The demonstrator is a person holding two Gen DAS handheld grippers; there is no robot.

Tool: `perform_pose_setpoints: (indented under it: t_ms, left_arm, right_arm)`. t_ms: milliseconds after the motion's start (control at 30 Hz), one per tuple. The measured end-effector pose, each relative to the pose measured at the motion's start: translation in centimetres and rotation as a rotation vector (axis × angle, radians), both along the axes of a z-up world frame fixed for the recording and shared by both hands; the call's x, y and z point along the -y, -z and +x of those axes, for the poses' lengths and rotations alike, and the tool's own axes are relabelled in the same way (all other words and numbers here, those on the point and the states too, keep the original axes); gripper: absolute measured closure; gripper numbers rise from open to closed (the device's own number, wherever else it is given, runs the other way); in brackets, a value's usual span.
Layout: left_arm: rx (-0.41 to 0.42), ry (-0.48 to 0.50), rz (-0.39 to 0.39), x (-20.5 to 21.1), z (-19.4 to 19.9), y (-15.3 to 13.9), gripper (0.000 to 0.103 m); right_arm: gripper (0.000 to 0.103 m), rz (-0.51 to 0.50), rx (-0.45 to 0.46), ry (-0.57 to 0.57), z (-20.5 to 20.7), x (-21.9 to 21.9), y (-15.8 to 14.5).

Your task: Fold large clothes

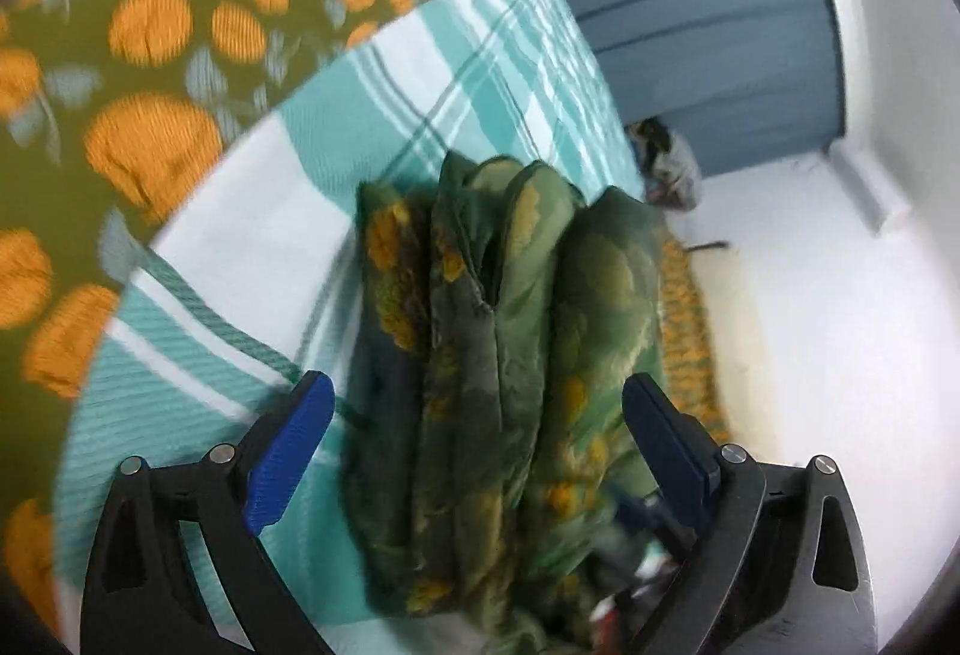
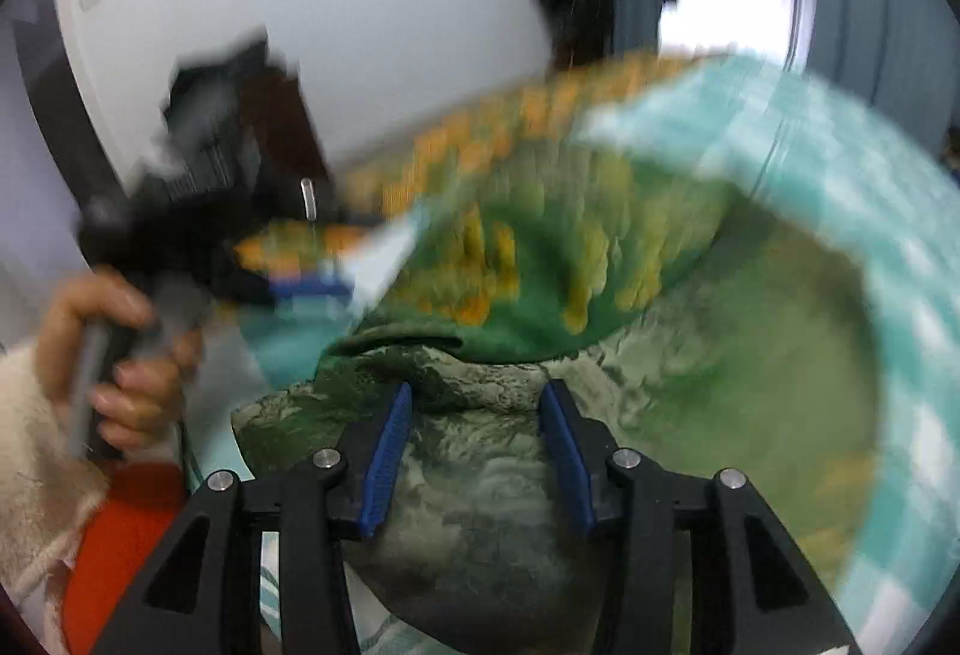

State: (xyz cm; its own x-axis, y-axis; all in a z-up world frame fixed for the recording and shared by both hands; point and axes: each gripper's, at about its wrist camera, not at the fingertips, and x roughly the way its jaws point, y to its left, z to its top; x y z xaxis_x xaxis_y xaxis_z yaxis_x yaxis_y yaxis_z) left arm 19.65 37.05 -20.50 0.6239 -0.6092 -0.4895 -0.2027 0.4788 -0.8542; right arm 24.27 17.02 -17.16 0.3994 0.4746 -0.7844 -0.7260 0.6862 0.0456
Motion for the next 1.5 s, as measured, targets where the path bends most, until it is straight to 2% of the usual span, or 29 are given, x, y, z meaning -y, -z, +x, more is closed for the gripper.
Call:
perform_pose_setpoints:
  t_ms: [100,200,300,367,467,567,633,667,700,767,800,867,933,1067,1200,1267,1333,1367,1400,1433,1500]
  left_arm:
    - [0.018,0.020,-0.046,0.6,0.9,1.2,0.006]
    - [0.072,0.102,-0.072,2.1,1.7,0.8,0.001]
    - [0.088,0.158,0.009,3.5,2.2,-0.1,0.001]
    - [0.054,0.180,0.036,4.0,2.8,0.3,0.001]
    - [-0.035,0.240,0.150,5.8,4.3,1.1,0.001]
    - [-0.066,0.239,0.160,6.0,5.0,1.0,0.000]
    - [-0.087,0.251,0.173,6.1,5.5,0.9,0.001]
    - [-0.090,0.260,0.180,6.1,5.7,0.9,0.001]
    - [-0.094,0.270,0.188,6.3,5.9,0.8,0.001]
    - [-0.103,0.280,0.197,6.5,6.6,0.7,0.001]
    - [-0.108,0.284,0.201,6.6,6.9,0.6,0.000]
    - [-0.114,0.290,0.206,7.0,7.7,0.5,0.000]
    - [-0.118,0.292,0.216,7.4,8.4,0.5,0.000]
    - [-0.122,0.298,0.226,8.4,9.4,0.1,0.000]
    - [-0.112,0.288,0.223,9.7,11.0,-0.1,0.000]
    - [-0.091,0.271,0.223,9.5,10.6,0.1,0.000]
    - [-0.087,0.239,0.236,10.2,10.7,-0.1,0.001]
    - [-0.087,0.232,0.251,10.5,10.6,-0.5,0.005]
    - [-0.072,0.233,0.248,10.9,10.5,-1.1,0.022]
    - [-0.064,0.220,0.252,11.0,10.3,-1.8,0.030]
    - [-0.037,0.204,0.234,11.0,10.0,-3.3,0.040]
  right_arm:
    - [0.055,-0.045,0.077,-0.004,-0.9,-0.5,0.8]
    - [0.055,-0.051,0.064,0.009,-0.6,-0.6,0.7]
    - [0.055,-0.061,0.069,0.016,-0.9,-0.8,0.7]
    - [0.055,-0.061,0.082,0.020,-1.1,-1.0,0.7]
    - [0.055,-0.059,0.109,0.022,-1.6,-0.9,0.7]
    - [0.056,-0.023,0.102,0.028,-2.0,0.2,-0.6]
    - [0.056,0.024,0.072,0.055,-2.1,2.5,-2.3]
    - [0.048,0.054,0.064,0.075,-2.0,3.7,-3.1]
    - [0.034,0.093,0.062,0.104,-2.0,5.5,-4.0]
    - [0.016,0.180,0.079,0.198,-1.7,10.6,-5.6]
    - [0.016,0.197,0.081,0.234,-1.4,12.3,-5.8]
    - [0.016,0.207,0.025,0.322,0.6,16.3,-4.8]
    - [0.016,0.232,-0.103,0.406,3.2,19.5,-2.6]
    - [0.016,0.359,-0.342,0.385,5.9,21.0,2.2]
    - [0.016,0.492,-0.493,0.373,8.3,21.2,5.6]
    - [0.017,0.506,-0.508,0.374,9.1,20.8,6.2]
    - [0.022,0.471,-0.466,0.365,9.2,19.9,5.7]
    - [0.026,0.450,-0.438,0.362,8.9,19.6,5.2]
    - [0.032,0.425,-0.393,0.354,8.2,19.2,4.3]
    - [0.035,0.406,-0.351,0.341,7.8,19.0,3.4]
    - [0.038,0.386,-0.270,0.303,6.3,18.5,1.7]
